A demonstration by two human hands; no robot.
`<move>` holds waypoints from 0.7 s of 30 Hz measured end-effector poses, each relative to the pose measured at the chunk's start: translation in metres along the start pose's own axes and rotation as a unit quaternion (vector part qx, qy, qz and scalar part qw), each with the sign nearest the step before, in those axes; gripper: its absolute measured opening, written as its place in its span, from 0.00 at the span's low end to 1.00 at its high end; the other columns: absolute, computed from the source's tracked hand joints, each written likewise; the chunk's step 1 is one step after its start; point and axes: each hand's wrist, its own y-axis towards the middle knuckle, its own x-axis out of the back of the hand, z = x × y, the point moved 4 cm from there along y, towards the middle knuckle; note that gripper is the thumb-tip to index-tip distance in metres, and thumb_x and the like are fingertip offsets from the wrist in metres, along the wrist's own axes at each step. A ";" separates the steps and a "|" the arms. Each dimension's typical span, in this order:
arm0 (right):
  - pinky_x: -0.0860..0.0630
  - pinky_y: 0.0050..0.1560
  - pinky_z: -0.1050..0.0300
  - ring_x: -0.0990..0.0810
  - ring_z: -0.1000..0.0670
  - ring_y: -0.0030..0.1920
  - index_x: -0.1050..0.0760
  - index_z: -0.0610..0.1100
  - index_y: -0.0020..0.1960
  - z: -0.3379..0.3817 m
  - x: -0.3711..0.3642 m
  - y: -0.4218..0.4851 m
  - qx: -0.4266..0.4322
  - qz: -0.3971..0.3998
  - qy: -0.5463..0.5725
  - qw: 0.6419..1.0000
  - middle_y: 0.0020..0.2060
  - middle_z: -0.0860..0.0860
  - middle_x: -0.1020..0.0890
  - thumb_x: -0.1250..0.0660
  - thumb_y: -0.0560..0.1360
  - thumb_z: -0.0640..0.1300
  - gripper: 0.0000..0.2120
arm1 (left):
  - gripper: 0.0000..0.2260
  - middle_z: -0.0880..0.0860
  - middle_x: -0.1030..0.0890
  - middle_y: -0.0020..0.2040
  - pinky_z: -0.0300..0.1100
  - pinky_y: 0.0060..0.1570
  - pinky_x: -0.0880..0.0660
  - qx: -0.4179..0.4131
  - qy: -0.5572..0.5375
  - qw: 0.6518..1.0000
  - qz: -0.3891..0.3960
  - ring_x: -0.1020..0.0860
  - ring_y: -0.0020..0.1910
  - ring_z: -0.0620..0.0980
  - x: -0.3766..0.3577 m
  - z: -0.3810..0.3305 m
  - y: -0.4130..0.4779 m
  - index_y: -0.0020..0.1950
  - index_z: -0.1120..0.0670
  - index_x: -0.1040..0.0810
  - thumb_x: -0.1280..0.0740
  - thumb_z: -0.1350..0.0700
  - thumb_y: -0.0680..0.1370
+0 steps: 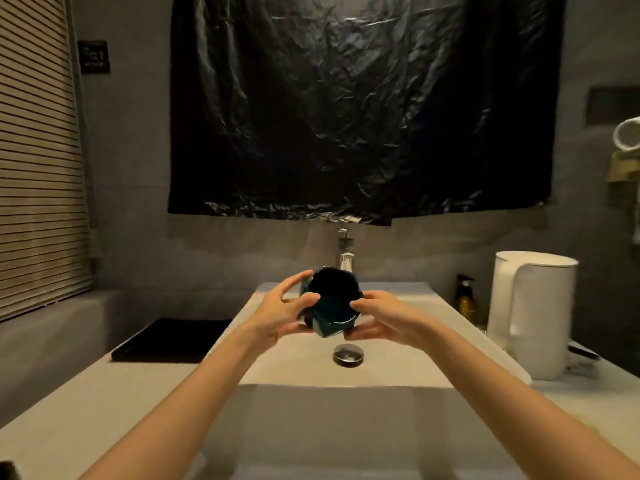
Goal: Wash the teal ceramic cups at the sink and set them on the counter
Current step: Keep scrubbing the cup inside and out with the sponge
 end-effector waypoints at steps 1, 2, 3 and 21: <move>0.17 0.45 0.52 0.16 0.42 0.46 0.35 0.39 0.68 -0.005 0.011 -0.001 -0.007 -0.007 0.004 1.000 0.60 0.38 0.25 0.41 0.79 0.35 0.17 | 0.24 0.60 0.22 0.57 0.56 0.46 0.20 -0.002 0.010 1.000 0.022 0.21 0.55 0.59 -0.009 0.005 0.004 0.67 0.46 0.28 0.30 0.63 0.74; 0.17 0.45 0.52 0.16 0.41 0.47 0.36 0.41 0.67 -0.011 0.020 -0.002 -0.009 -0.015 -0.001 1.000 0.61 0.38 0.25 0.40 0.78 0.32 0.19 | 0.25 0.60 0.23 0.59 0.55 0.47 0.20 -0.013 0.027 0.999 0.043 0.22 0.56 0.59 -0.017 0.010 0.007 0.66 0.45 0.28 0.30 0.64 0.74; 0.17 0.45 0.51 0.17 0.41 0.49 0.38 0.43 0.66 -0.016 0.027 -0.004 -0.005 -0.025 -0.013 1.000 0.61 0.39 0.26 0.40 0.77 0.30 0.20 | 0.26 0.59 0.24 0.60 0.54 0.49 0.20 -0.035 0.063 0.996 0.056 0.23 0.57 0.58 -0.024 0.015 0.011 0.66 0.43 0.28 0.30 0.65 0.73; 0.23 0.45 0.70 0.23 0.53 0.49 0.46 0.54 0.66 -0.043 0.041 -0.011 0.298 -0.244 -0.236 0.892 0.54 0.50 0.25 0.37 0.77 0.32 0.28 | 0.43 0.55 0.24 0.57 0.41 0.48 0.21 -0.467 0.486 0.739 0.010 0.20 0.50 0.54 -0.058 0.032 0.005 0.73 0.46 0.42 0.22 0.61 0.65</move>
